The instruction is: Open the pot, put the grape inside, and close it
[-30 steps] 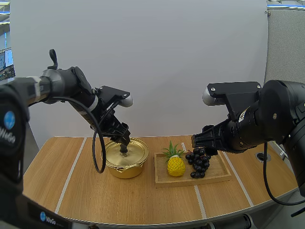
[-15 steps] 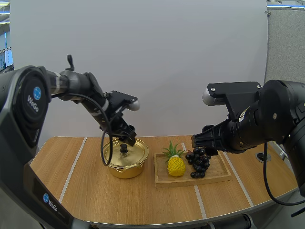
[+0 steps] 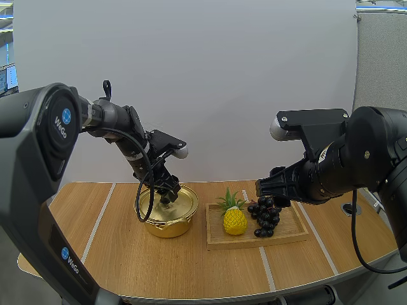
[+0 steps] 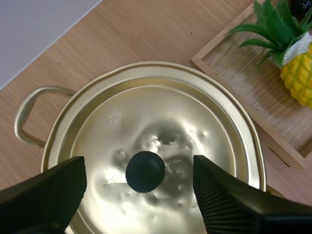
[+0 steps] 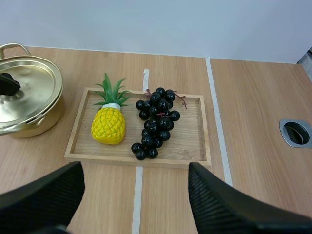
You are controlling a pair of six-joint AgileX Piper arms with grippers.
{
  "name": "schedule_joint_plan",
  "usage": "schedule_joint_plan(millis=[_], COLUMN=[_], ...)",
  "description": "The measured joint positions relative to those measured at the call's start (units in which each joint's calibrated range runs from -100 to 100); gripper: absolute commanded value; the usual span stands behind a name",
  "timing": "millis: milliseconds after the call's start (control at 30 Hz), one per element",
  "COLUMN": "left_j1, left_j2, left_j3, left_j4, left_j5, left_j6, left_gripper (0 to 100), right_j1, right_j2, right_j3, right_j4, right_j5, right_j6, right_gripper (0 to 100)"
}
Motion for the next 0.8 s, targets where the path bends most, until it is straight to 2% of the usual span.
schedule_joint_plan(millis=[800], left_j1=[0.0], left_j2=[4.93], left_j3=[-2.31], left_j4=[-0.72], left_j5=[0.96], left_j6=[-0.31], left_gripper=[100], right_j1=[0.0], right_j2=[0.0], right_j3=[0.0], right_j4=[-0.12], right_j5=[0.0], right_j6=[0.0], right_gripper=[100])
